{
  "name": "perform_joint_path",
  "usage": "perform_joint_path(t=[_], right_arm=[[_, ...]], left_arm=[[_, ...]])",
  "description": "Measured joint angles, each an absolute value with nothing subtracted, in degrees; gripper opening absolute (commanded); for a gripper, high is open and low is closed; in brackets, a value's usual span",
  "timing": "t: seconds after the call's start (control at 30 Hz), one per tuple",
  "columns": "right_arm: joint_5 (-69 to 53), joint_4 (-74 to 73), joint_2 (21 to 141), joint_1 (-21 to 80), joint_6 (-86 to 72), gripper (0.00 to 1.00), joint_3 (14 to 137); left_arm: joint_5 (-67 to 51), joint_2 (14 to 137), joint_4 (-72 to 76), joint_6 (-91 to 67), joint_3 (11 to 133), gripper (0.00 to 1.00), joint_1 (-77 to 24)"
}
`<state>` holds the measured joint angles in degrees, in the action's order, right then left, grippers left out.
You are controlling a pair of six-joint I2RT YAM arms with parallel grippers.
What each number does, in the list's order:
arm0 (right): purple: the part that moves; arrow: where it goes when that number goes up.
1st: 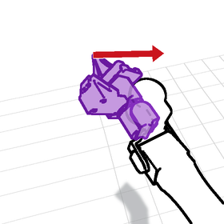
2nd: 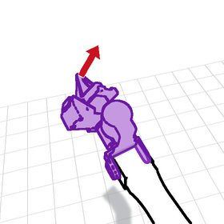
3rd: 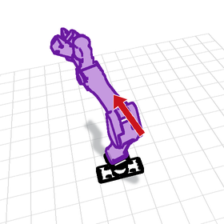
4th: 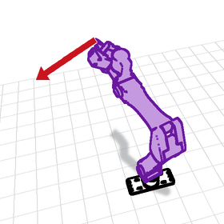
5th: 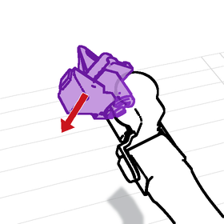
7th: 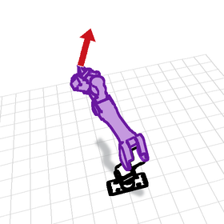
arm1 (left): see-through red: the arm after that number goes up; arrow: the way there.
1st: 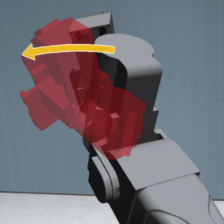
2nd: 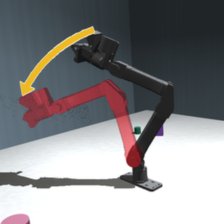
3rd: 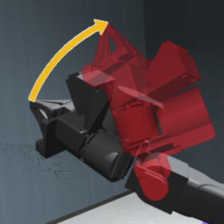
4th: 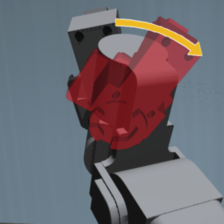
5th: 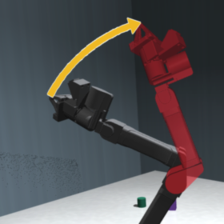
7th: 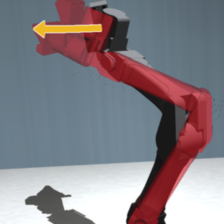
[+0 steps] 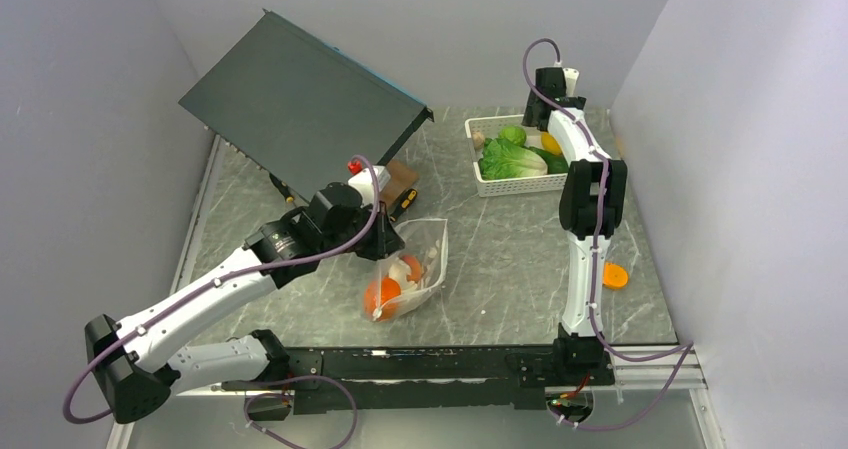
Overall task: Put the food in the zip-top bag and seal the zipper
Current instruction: Pick up the fake fruit from the bin.
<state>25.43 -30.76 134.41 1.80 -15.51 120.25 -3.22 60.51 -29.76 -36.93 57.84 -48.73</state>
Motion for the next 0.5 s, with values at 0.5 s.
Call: perform_joint_path(t=[0.5], right_arm=[[25.4,-29.2,138.8,0.9,-14.2,0.65,118.6]], left_arm=[[-3.2,62.5,-29.6,-36.6,59.2,0.00,-48.7]])
